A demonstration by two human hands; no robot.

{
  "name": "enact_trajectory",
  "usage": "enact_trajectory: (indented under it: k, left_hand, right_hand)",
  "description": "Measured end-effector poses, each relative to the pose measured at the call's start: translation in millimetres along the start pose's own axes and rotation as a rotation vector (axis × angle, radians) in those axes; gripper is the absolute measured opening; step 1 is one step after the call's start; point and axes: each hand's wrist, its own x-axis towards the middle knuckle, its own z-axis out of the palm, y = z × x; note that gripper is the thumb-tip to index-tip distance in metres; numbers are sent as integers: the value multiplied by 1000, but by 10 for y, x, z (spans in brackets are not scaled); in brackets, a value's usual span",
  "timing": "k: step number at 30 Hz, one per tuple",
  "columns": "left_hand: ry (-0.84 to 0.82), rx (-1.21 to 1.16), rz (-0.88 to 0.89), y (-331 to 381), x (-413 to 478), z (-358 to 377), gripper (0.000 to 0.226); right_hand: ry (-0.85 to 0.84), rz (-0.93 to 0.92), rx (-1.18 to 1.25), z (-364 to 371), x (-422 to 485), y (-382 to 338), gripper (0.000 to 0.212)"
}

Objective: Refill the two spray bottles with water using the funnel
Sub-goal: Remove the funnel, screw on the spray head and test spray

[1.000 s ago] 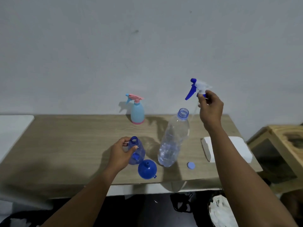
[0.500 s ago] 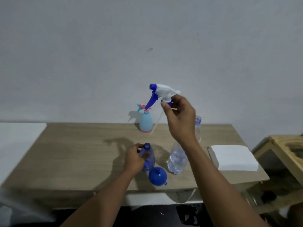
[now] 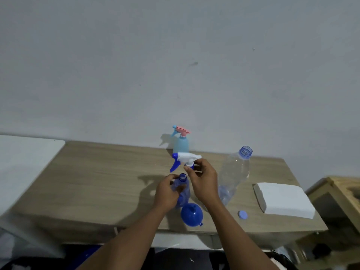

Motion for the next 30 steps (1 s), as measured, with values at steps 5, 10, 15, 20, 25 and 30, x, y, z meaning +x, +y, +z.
enact_trajectory:
  k: [5,10,15,20,25,30]
  left_hand:
    - [-39,-30,-74,-154,-43,24,7]
    - [-40,-56,11,-179,-95,37,14]
    - [-56,-135,108,-202,-137,81,43]
    - [-29,-55,110,-285,-68,66,39]
    - [-57,-93,86,-295,-27,49,41]
    - [-66,-106,74,-331,12,47,43]
  right_hand:
    - [-44,81,5,156,-159,334,12]
    - [34,133,67,259,-200,437,16]
    - [23,144,74,344,-192,450,19]
    - [71,223,88,394,-128,521,26]
    - [-1,147,115,316,-165,542,38]
    - [26,144,114,212,-231,539,30]
